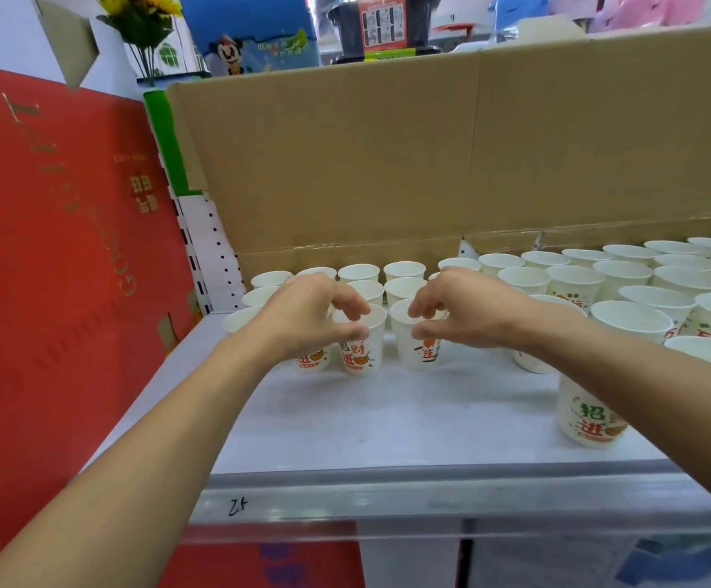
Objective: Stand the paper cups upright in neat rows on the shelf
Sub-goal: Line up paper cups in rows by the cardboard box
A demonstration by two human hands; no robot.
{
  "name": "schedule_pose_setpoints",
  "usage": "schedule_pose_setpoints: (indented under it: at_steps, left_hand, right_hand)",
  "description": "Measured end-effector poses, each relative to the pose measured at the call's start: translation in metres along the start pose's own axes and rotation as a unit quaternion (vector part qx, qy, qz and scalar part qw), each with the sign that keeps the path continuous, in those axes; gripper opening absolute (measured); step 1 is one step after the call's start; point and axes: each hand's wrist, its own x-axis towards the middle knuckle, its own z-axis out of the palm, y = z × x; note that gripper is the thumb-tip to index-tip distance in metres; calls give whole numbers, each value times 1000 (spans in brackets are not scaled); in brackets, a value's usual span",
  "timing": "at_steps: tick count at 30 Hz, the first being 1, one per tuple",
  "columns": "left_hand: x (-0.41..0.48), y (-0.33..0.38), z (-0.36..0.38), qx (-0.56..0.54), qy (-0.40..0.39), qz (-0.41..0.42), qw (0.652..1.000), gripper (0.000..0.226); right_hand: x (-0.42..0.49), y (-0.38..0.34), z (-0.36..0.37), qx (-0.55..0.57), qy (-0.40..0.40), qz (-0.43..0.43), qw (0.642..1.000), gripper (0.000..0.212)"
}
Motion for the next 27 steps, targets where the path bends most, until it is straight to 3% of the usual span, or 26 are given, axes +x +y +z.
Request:
schedule_pose_setpoints:
  at_steps: [8,12,16,18,21,27]
  left_hand:
    - [7,6,7,25,-4,-14,1000,14]
    - [6,9,7,22,8,-26,999,18]
    - [-10,40,16,-51,104,3,993,28]
    - [-20,70,28,-112,115,33,986,35]
    - [-32,118,57,-171,66,67,981,54]
    - [-24,183,116,-212,15,26,977,104]
  right_hand:
    - [2,-2,5,-65,-5,2,998,18]
    - [-4,6,0,0,-10,-5,1000,31]
    - [-45,24,-28,100,62,2,993,39]
    - [-78,39,-47,153,122,35,980,31]
    - [-127,62,-59,189,212,90,955,21]
    - [-197,89,-41,81,230,172,955,27]
